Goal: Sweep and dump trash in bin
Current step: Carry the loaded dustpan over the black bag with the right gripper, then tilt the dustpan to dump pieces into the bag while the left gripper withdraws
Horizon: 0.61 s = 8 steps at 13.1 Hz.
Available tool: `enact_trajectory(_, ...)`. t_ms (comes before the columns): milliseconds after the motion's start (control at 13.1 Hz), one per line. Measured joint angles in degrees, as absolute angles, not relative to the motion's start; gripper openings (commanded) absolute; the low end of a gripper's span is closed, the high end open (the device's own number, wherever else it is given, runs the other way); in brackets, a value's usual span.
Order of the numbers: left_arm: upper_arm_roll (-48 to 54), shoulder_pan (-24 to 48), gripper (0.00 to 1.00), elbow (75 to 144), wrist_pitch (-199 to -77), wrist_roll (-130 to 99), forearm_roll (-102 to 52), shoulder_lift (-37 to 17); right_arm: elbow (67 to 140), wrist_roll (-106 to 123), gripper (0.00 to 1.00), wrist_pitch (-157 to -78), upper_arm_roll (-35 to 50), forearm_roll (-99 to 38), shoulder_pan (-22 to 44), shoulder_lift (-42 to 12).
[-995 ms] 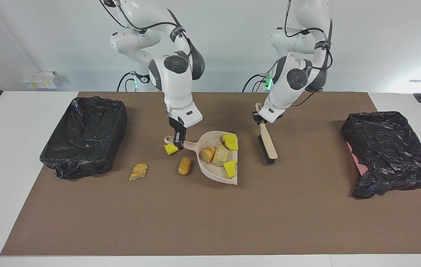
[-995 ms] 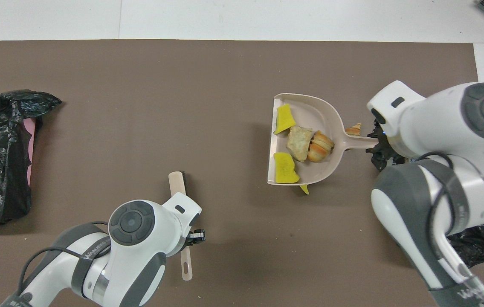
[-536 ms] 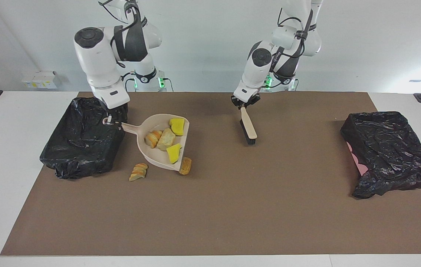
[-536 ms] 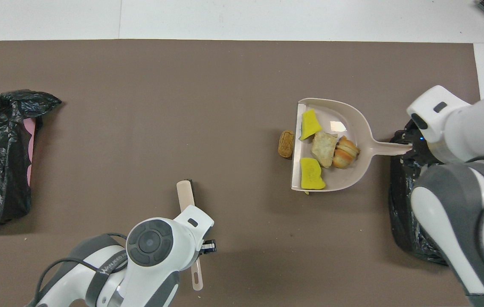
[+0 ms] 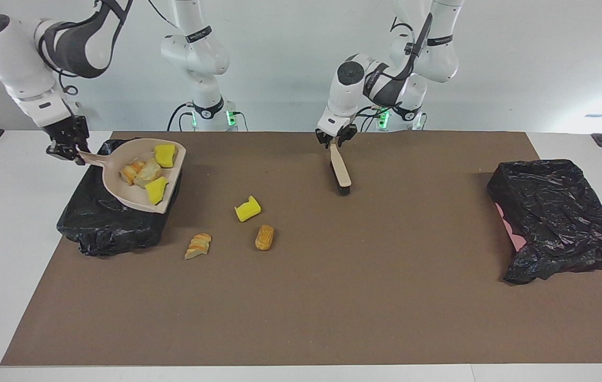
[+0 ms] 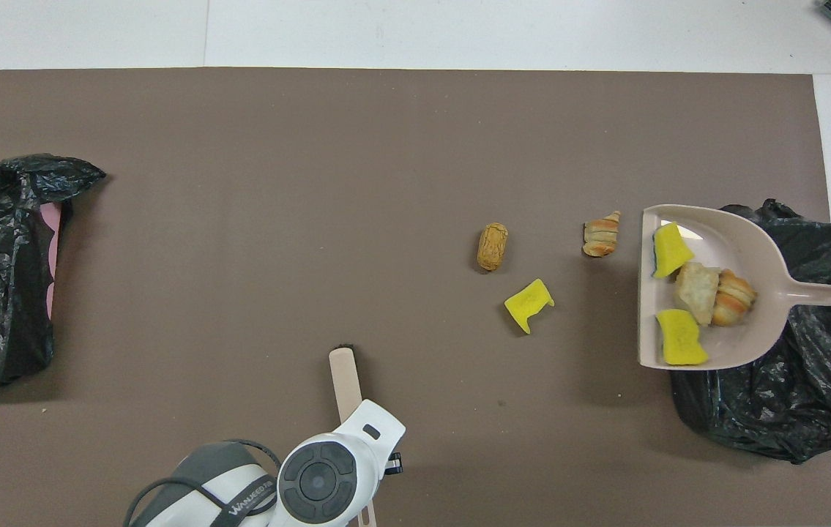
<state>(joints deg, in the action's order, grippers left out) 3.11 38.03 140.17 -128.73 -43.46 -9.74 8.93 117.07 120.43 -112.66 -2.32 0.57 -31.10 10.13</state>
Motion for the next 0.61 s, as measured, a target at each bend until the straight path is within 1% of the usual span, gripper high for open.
enact_trajectory(153,2.86,32.39,1.00,137.35,-128.75,-38.02,-9.47,7.88,117.26,122.64,0.00,-116.09,-2.31,4.90,-31.89,10.37)
enact_trajectory(459,2.59,22.37,1.00,130.20,-128.81,-25.76,-9.35,2.30,120.28,130.74,0.00,-125.37,-1.63,12.87,-30.70,10.35)
enact_trajectory(612,2.58,17.62,1.00,127.16,-128.66,-18.64,-9.31,-0.15,121.39,131.81,0.00,-127.41,-1.53,15.31,-29.57,10.35)
